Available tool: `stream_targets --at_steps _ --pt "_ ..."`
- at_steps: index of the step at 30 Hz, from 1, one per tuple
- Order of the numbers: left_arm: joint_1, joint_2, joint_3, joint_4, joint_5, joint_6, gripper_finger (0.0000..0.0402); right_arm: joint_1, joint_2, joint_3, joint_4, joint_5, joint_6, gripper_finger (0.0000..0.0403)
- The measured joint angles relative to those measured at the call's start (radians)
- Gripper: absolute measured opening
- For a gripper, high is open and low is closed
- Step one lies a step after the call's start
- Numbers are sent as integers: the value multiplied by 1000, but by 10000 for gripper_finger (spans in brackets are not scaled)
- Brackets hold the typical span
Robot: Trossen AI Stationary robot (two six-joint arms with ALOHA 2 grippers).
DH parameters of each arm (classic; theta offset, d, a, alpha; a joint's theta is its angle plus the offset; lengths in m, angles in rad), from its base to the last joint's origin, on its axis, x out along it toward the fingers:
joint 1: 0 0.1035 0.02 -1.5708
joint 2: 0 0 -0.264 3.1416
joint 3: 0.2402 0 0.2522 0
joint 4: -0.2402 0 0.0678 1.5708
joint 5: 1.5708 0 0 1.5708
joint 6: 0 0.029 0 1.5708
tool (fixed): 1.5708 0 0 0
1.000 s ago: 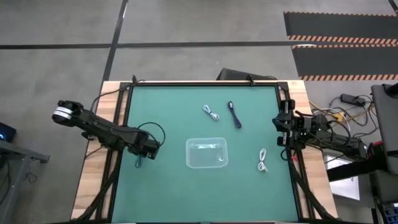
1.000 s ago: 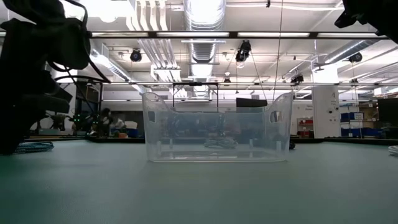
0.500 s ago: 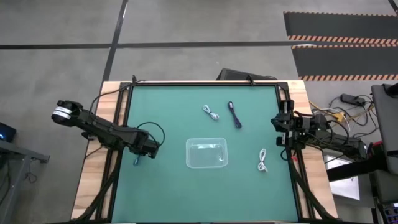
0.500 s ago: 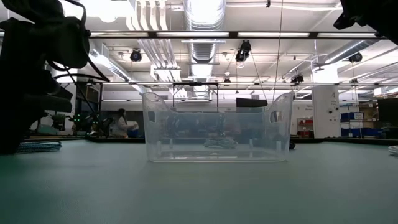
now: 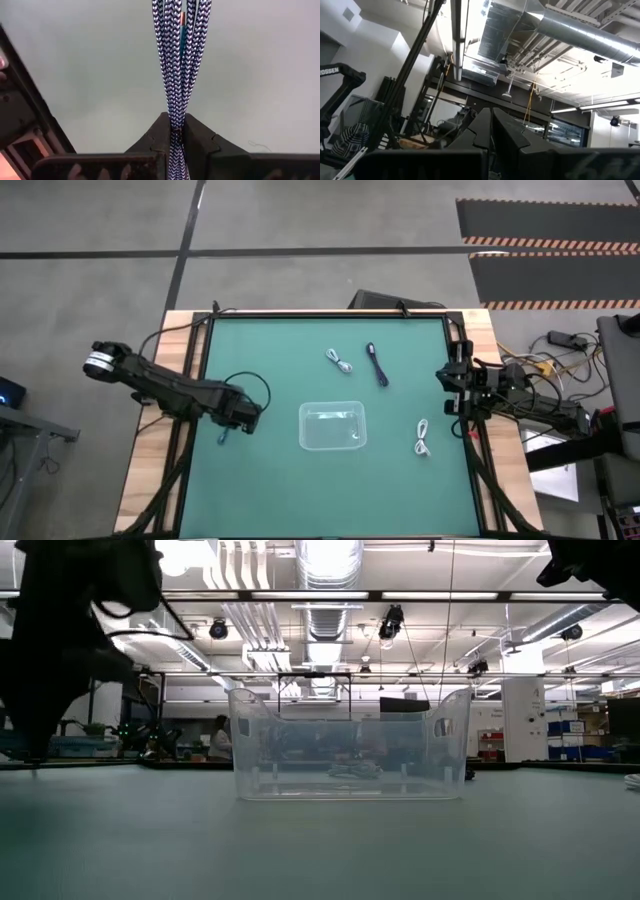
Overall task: Pick and place USB-C Cables
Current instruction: Put the blue charger cable into the transparent bin
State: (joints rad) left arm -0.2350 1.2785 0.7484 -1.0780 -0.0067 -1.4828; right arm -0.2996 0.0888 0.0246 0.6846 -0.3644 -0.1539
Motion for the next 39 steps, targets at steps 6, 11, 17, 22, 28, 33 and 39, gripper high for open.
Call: stream_targets --at_steps 6,11,17,22,28,33,39 --pt "0 26 123 -21 -2 67 15 0 0 0 0 0 -5 9" --pt "0 79 241 -89 -26 122 15 0 -1 0 1 0 -23 9" --pt "0 160 394 -183 -38 261 15 0 -2 0 5 -10 -30 9" --pt "0 224 523 -189 -40 394 14 0 -3 0 5 -10 -30 9" --pt "0 285 662 -194 -41 482 14 0 -3 0 5 -10 -30 9" --pt "0 328 755 -192 -41 531 14 0 -2 0 4 -6 -28 9" --pt "0 391 861 -189 -42 571 14 0 -2 0 3 -2 -29 9"
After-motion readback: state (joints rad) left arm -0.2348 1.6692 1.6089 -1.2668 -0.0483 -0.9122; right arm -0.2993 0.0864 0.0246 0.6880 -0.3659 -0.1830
